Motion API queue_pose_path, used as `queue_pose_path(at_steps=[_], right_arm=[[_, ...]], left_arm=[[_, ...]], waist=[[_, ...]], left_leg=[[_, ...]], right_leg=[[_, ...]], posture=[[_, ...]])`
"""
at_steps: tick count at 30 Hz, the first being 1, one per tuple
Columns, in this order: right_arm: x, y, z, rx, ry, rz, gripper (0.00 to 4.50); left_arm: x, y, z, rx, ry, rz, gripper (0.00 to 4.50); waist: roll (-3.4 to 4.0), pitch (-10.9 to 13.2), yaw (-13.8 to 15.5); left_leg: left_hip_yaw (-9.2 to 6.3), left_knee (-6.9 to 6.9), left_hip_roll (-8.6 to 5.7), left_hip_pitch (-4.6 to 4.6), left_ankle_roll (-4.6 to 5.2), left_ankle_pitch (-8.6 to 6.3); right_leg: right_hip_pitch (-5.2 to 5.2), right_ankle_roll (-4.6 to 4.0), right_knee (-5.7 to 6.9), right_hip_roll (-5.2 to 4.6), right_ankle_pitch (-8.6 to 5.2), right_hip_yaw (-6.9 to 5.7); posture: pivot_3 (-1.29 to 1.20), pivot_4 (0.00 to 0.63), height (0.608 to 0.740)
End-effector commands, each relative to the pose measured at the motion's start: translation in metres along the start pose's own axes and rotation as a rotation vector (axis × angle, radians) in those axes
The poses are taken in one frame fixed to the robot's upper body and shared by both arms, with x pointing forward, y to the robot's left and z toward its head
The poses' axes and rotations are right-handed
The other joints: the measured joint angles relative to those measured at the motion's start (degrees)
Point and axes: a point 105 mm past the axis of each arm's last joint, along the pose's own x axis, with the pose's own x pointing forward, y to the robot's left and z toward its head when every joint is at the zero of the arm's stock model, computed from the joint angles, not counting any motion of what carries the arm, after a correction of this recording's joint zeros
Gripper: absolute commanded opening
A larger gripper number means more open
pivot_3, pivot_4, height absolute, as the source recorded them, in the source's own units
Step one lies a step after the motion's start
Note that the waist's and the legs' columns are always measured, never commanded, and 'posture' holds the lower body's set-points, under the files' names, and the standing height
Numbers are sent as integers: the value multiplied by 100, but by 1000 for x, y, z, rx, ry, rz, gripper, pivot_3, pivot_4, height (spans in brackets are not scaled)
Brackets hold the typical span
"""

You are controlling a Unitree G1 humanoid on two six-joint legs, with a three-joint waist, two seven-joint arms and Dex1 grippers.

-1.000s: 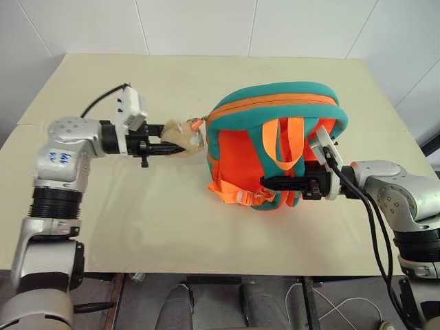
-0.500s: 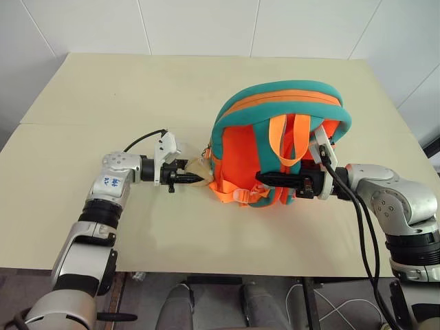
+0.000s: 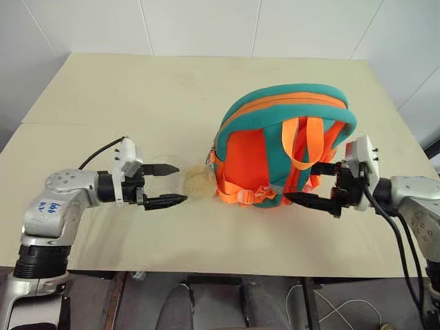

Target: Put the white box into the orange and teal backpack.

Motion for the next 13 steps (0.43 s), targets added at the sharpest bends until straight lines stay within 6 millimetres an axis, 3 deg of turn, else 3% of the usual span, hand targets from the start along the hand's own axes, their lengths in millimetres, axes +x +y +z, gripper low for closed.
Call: queue_pose_path(at_steps=[1,7,13], right_arm=[[-17,-4,14,-96,-11,-48,4480],[-38,-22,-2,-156,68,-137,4480],[-43,-42,-6,-197,80,-221,4480]], left_arm=[[-5,-10,9,-1,-14,-8,4500],[-17,-15,3,19,19,-16,4500],[-14,-4,7,183,57,5,4500]], waist=[[0,0,-11],[0,0,-60],[1,1,-44]], left_leg=[[2,0,-1,4,0,0],[7,-9,0,24,0,0],[10,-12,0,23,0,0]], right_leg=[[3,0,-2,-1,1,1],[23,-1,-19,-2,3,3],[20,-3,-21,-2,2,4]], posture=[[0,150,740],[0,150,740],[0,150,740]])
